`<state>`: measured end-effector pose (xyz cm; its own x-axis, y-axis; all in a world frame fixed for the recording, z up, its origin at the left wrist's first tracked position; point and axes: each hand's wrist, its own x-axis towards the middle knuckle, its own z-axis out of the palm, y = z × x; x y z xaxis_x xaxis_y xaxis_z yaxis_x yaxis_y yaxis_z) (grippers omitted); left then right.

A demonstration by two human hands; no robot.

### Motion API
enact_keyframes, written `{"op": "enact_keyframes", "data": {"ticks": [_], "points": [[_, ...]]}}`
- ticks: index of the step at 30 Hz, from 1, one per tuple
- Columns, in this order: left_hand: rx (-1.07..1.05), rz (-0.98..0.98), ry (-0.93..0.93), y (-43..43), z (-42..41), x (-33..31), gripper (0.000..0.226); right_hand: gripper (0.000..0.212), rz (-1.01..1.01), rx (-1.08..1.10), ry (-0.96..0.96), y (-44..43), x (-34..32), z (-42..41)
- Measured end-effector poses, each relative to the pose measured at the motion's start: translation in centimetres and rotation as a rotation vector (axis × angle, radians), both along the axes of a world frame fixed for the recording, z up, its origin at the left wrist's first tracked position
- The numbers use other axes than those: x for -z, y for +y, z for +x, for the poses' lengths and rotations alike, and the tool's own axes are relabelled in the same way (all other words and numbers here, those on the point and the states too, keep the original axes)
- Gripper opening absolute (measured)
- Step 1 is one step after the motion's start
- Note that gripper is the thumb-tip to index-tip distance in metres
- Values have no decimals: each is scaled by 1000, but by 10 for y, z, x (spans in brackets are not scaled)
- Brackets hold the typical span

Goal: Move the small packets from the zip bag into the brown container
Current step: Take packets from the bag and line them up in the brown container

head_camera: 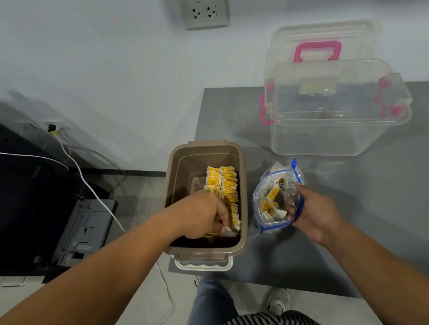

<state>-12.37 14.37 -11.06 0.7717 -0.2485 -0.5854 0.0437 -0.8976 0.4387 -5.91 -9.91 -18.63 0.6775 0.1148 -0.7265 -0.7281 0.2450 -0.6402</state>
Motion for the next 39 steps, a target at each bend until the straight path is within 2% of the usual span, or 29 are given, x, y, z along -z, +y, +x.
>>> {"op": "enact_keyframes", "data": {"ticks": [8, 15, 22, 26, 31, 39], "points": [[-19, 2, 141, -1, 9, 15, 21, 33, 2, 10, 4, 3, -1, -1], [-32, 87, 17, -7, 12, 31, 18, 31, 8, 26, 13, 3, 0, -2], [47, 152, 16, -6, 11, 30, 31, 30, 15, 32, 12, 4, 1, -1], [78, 197, -12, -10, 11, 32, 20, 33, 6, 35, 15, 5, 3, 0], [98, 212, 3, -15, 14, 33, 17, 33, -6, 35, 22, 6, 5, 2], [-12, 78, -19, -6, 20, 3, 21, 32, -5, 6, 6, 2, 4, 2]]}}
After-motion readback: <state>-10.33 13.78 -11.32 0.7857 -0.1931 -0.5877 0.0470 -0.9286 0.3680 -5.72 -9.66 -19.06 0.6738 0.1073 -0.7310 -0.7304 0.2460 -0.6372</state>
